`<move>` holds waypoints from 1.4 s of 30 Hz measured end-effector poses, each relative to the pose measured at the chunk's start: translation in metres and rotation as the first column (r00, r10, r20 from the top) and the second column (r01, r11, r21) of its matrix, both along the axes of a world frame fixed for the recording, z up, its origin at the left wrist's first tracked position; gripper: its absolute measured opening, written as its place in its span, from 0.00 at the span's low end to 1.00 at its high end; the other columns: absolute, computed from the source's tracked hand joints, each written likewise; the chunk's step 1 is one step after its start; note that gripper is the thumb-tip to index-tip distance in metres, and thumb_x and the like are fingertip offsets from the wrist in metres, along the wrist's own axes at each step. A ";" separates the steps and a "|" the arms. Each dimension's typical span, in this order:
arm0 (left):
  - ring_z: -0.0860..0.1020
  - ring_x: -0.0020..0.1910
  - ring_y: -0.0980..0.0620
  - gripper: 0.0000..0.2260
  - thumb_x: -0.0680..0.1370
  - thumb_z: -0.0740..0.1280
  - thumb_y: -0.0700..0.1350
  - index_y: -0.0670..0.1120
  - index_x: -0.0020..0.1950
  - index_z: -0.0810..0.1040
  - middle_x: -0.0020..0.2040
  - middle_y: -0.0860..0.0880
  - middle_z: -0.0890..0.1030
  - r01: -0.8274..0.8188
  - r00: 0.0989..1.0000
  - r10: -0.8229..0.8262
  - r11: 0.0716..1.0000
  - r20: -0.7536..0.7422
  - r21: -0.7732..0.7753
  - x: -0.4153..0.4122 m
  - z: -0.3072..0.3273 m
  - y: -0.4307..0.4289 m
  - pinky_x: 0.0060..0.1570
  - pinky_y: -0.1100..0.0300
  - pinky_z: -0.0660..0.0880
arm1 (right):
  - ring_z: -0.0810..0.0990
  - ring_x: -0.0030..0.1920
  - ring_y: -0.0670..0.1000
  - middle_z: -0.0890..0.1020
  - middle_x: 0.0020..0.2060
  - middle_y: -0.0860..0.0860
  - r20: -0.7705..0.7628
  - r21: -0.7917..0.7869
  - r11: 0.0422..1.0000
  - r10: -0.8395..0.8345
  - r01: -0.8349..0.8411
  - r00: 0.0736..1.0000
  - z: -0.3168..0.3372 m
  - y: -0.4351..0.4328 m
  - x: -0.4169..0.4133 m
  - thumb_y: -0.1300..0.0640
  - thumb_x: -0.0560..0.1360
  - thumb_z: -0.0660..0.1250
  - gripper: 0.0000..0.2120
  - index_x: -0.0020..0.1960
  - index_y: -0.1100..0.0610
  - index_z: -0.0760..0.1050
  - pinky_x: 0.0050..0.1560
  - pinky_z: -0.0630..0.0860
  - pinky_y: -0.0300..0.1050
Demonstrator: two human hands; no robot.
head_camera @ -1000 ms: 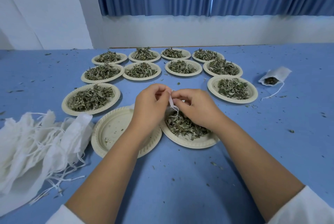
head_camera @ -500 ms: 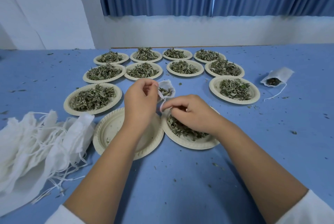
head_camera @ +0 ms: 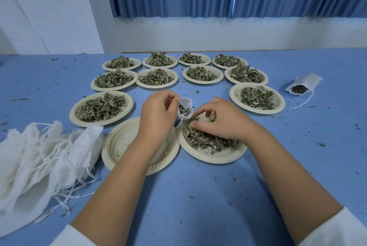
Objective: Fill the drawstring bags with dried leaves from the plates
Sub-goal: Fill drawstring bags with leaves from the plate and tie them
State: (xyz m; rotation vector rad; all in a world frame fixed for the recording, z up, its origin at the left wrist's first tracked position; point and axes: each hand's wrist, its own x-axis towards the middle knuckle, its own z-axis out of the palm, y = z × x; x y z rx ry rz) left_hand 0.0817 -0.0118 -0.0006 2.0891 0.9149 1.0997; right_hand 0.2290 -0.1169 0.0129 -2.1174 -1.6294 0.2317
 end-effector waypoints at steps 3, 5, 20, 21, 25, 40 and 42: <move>0.78 0.43 0.56 0.04 0.80 0.66 0.43 0.47 0.48 0.81 0.44 0.50 0.81 0.018 1.000 -0.018 1.000 -0.007 0.006 0.001 -0.002 -0.002 0.48 0.58 0.76 | 0.72 0.50 0.43 0.71 0.48 0.43 0.018 -0.108 0.994 0.028 -0.026 0.999 0.000 -0.003 0.002 0.32 0.63 0.73 0.23 0.55 0.38 0.77 0.52 0.72 0.44; 0.78 0.40 0.59 0.04 0.80 0.66 0.43 0.47 0.48 0.81 0.44 0.50 0.81 0.020 1.000 -0.020 1.000 -0.017 0.005 0.002 -0.003 -0.002 0.43 0.64 0.74 | 0.73 0.50 0.44 0.72 0.49 0.43 0.016 -0.151 0.987 0.051 -0.048 0.999 -0.003 -0.002 0.001 0.35 0.63 0.76 0.25 0.57 0.39 0.77 0.52 0.72 0.42; 0.76 0.36 0.67 0.02 0.79 0.69 0.46 0.50 0.50 0.80 0.39 0.57 0.79 0.015 1.000 -0.015 0.997 -0.002 -0.079 0.001 -0.003 -0.001 0.38 0.73 0.72 | 0.74 0.34 0.30 0.77 0.40 0.37 -0.129 0.038 0.999 -0.021 0.026 0.991 -0.005 0.003 0.006 0.56 0.69 0.76 0.12 0.51 0.48 0.82 0.35 0.67 0.25; 0.76 0.35 0.68 0.02 0.78 0.69 0.46 0.50 0.50 0.80 0.38 0.58 0.79 0.020 1.000 -0.021 0.996 -0.014 -0.083 0.000 -0.003 -0.001 0.37 0.74 0.72 | 0.75 0.34 0.32 0.79 0.40 0.38 -0.170 0.071 0.997 -0.025 0.037 0.985 -0.003 0.003 0.007 0.56 0.68 0.77 0.12 0.50 0.47 0.82 0.36 0.68 0.27; 0.76 0.32 0.68 0.06 0.78 0.69 0.43 0.50 0.42 0.81 0.35 0.58 0.79 0.048 0.997 -0.051 0.997 -0.049 -0.055 0.000 0.000 -0.004 0.31 0.76 0.70 | 0.81 0.45 0.43 0.84 0.43 0.42 -0.289 0.136 0.987 -0.041 0.084 0.956 0.005 -0.002 0.010 0.55 0.67 0.79 0.10 0.46 0.47 0.82 0.48 0.78 0.42; 0.81 0.32 0.60 0.05 0.79 0.68 0.43 0.48 0.46 0.82 0.38 0.52 0.83 0.068 0.986 -0.027 0.966 0.165 -0.251 0.007 0.007 -0.016 0.32 0.69 0.76 | 0.77 0.35 0.40 0.83 0.39 0.45 -0.501 0.457 0.836 -0.042 0.305 0.865 -0.005 0.008 -0.019 0.60 0.67 0.76 0.15 0.48 0.48 0.74 0.39 0.71 0.38; 0.82 0.35 0.58 0.06 0.79 0.67 0.42 0.49 0.44 0.81 0.38 0.51 0.83 0.093 0.982 -0.041 0.954 0.183 -0.284 0.009 0.006 -0.018 0.40 0.60 0.81 | 0.74 0.32 0.38 0.81 0.37 0.44 -0.413 0.455 0.842 -0.088 0.289 0.906 -0.009 0.009 -0.020 0.63 0.67 0.74 0.14 0.45 0.49 0.74 0.37 0.71 0.38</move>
